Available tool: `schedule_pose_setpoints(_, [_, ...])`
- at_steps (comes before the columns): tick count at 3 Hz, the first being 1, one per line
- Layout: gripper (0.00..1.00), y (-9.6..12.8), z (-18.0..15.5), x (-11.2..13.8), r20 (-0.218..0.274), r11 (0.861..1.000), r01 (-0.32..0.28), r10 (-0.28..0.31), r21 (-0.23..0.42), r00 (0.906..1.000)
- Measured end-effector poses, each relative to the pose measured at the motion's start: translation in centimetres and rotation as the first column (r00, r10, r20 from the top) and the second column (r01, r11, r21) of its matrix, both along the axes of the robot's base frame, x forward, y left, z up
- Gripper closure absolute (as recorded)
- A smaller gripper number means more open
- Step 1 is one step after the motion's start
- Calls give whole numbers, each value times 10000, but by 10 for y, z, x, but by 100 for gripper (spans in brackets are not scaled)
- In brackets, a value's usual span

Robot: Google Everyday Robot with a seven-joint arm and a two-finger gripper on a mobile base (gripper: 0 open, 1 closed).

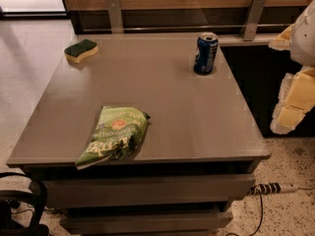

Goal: Move green jalapeno chip bag near sponge

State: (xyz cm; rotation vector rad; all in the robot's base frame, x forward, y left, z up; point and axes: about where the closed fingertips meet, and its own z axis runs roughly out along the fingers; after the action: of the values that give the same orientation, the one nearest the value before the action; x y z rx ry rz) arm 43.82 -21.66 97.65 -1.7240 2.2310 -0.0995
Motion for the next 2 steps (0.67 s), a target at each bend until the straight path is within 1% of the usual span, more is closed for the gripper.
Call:
schedule_pose_setpoints(1, [0, 0, 0, 0, 2, 10000, -1, 1, 1, 10000])
schedule_pose_setpoints(2, [0, 9, 1, 6, 130, 9985, -265, 259, 469, 9996])
